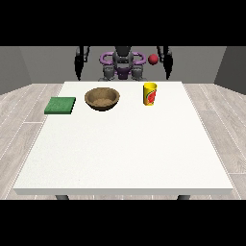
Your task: Pick the cup and pour the ball into the bowl, then pick the bowl and place it on the pad
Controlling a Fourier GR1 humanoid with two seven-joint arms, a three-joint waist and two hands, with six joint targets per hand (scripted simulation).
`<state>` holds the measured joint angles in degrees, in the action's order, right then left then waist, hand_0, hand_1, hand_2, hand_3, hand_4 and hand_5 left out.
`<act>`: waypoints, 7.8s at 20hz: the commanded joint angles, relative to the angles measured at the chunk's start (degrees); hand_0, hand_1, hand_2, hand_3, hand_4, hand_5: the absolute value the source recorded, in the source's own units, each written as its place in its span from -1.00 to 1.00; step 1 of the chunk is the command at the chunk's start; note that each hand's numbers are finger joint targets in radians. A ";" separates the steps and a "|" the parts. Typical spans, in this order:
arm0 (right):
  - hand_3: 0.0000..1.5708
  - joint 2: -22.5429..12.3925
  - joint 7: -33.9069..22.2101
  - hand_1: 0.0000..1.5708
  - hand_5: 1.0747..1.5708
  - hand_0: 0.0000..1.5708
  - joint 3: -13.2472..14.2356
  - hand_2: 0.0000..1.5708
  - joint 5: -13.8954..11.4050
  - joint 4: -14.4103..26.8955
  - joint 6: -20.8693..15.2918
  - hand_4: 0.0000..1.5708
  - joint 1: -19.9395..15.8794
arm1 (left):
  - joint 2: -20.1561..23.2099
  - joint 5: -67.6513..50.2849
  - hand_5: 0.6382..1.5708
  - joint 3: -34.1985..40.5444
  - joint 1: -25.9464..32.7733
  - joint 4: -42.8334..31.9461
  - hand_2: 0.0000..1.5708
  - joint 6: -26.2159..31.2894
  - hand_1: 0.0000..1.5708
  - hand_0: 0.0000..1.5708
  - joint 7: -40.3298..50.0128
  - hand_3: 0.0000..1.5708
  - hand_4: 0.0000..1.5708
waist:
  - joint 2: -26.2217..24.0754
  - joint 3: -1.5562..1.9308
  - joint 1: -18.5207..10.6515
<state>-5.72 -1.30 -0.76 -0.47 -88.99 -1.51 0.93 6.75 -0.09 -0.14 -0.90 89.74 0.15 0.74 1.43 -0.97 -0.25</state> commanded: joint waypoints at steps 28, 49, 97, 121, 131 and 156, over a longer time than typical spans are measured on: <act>-1.00 3.16 6.07 -1.00 1.00 -1.00 3.17 -1.00 11.59 -15.63 8.53 -0.53 11.12 | -6.71 -0.21 0.89 -4.56 9.18 8.98 -1.00 -1.66 -1.00 -1.00 -12.19 -1.00 -1.00 | -2.80 0.98 2.44; -1.00 -9.26 15.75 -1.00 1.00 -1.00 17.02 -1.00 19.81 3.54 24.49 -0.67 0.42 | -5.74 2.51 0.75 4.41 -13.23 -25.35 -1.00 -10.69 -1.00 -1.00 -32.22 -1.00 -1.00 | 5.14 0.96 6.78; -1.00 -13.37 7.71 -1.00 0.97 -1.00 19.34 -1.00 20.12 21.66 23.47 -0.16 -10.58 | -6.68 72.34 1.00 -31.06 -48.35 -57.30 1.00 -24.63 0.02 0.02 33.28 0.57 0.15 | -7.01 0.99 7.53; -1.00 -12.48 8.80 -1.00 1.00 -1.00 20.39 -1.00 19.75 25.76 21.67 -0.09 -12.03 | -6.57 45.96 1.00 -19.25 -37.88 -25.97 0.18 -31.43 0.24 0.24 21.09 -0.27 0.57 | 1.19 0.39 -0.50; -1.00 -7.27 10.79 -1.00 1.00 -1.00 21.03 -1.00 18.27 25.06 13.22 -0.38 -12.36 | -2.42 2.82 0.83 -0.07 -37.54 -6.75 -1.00 -12.31 -1.00 -1.00 10.30 -1.00 -0.81 | 5.69 0.40 -10.82; -1.00 1.23 24.98 -1.00 1.00 -1.00 16.47 -1.00 12.13 45.41 4.99 -1.00 -23.20 | 26.87 -25.46 0.83 26.47 -34.88 -18.13 -1.00 18.55 -1.00 -1.00 8.78 -1.00 -0.69 | 9.53 1.00 -8.08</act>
<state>-7.37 21.75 17.38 13.68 -47.95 6.42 -20.96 32.98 -24.59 25.99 -37.37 71.42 18.44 8.54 12.35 -0.29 -8.23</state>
